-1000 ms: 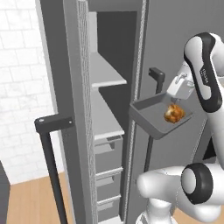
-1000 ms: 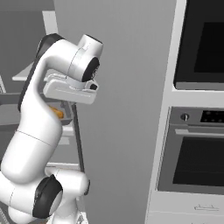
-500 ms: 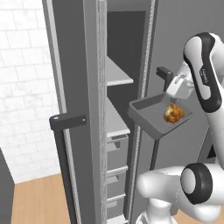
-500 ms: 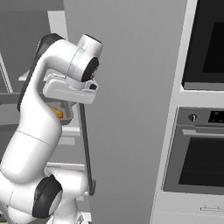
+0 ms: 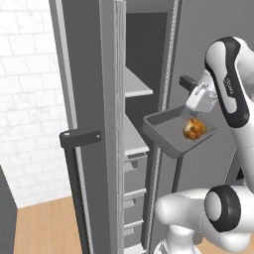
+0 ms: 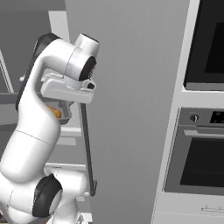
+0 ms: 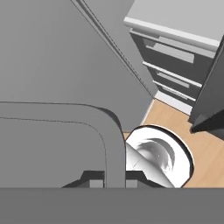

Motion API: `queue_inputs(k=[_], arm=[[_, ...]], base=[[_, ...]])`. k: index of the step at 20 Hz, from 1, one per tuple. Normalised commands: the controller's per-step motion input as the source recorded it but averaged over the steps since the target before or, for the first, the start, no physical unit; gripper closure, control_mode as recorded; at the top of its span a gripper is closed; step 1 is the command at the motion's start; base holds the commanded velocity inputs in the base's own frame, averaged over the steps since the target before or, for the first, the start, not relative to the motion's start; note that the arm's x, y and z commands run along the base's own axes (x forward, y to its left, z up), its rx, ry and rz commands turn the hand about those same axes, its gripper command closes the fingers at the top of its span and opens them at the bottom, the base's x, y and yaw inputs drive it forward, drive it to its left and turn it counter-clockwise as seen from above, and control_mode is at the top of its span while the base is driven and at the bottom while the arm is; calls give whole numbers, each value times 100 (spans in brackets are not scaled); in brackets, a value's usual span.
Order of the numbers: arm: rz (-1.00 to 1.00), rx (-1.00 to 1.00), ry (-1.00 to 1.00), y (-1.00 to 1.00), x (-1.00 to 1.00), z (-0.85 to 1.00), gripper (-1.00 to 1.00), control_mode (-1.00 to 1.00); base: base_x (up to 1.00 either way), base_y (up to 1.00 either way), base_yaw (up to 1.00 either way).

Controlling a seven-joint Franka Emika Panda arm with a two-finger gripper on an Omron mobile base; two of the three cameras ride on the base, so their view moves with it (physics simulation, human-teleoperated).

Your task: Take the meat container that has the chicken drumstick and place it on the second highest rack of the freezer. Then take the vegetable container that has the lemon wedge and bell pepper and place it on the highest rack of the freezer.

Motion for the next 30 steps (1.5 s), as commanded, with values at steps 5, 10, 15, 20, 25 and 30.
queue_inputs(k=[5,10,15,20,25,30], arm=[[-20,-2,0,29,5,-6,100,-100],[-49,0,0,22,4,-34,100,-100],[-57,5,3,25,0,-39,100,-100],[-54,3,1,23,0,-43,100,-100],[-43,1,0,14,13,-47,100,-100],[-14,0,0,2,43,-24,100,-100]], base=[[0,0,0],[0,0,0],[0,0,0],[0,0,0],[0,0,0],[0,0,0]])
